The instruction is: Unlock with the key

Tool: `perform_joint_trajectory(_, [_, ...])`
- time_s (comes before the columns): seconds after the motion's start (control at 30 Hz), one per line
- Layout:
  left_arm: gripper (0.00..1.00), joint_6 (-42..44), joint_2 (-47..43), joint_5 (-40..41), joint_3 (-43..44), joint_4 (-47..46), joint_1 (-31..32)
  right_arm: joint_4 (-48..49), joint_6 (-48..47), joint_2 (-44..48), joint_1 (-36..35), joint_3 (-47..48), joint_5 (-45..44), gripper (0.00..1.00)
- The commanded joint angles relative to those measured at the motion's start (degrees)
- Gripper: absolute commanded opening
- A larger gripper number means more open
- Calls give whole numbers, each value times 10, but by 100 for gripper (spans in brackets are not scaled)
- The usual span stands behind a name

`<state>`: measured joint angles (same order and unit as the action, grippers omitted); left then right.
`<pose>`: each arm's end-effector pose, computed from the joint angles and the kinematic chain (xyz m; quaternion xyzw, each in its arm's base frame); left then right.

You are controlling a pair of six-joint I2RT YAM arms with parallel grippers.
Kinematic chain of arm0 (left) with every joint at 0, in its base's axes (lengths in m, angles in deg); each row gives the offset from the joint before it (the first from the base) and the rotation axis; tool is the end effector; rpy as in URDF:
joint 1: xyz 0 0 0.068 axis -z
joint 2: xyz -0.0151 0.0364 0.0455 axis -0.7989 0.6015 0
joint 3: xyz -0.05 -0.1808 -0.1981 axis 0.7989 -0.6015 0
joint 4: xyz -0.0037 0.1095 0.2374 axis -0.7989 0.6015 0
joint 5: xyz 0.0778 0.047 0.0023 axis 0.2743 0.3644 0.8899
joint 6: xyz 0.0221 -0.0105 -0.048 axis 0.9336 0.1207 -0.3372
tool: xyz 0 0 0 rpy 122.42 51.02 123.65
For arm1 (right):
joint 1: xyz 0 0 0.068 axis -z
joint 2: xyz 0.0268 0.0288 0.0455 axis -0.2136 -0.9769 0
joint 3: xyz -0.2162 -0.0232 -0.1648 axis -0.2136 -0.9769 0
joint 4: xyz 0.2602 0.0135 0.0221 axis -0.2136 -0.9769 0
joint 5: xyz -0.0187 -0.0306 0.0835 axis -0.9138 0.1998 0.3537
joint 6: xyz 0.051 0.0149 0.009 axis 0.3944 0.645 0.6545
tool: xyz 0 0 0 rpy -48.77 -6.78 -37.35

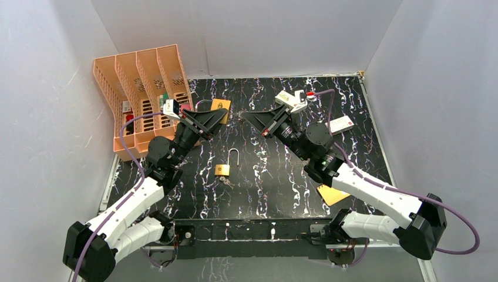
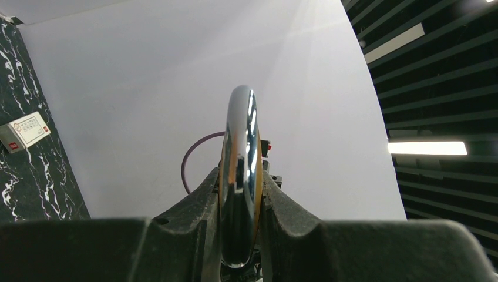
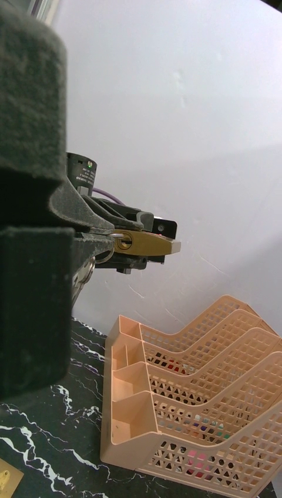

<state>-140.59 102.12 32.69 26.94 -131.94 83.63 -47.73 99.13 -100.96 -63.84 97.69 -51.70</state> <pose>0.1769 -0.1115 0.3580 -0.1737 0.4756 -0.7594 0.4086 0.1608 0.1959 0.3894 0.0978 0.5783 0.6608 0.4684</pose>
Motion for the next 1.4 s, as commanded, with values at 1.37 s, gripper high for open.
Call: perform_joint_trajectory(1.37, [0,1,-29,0,29,-55,5,3,-43,55,-30,6,-29,0])
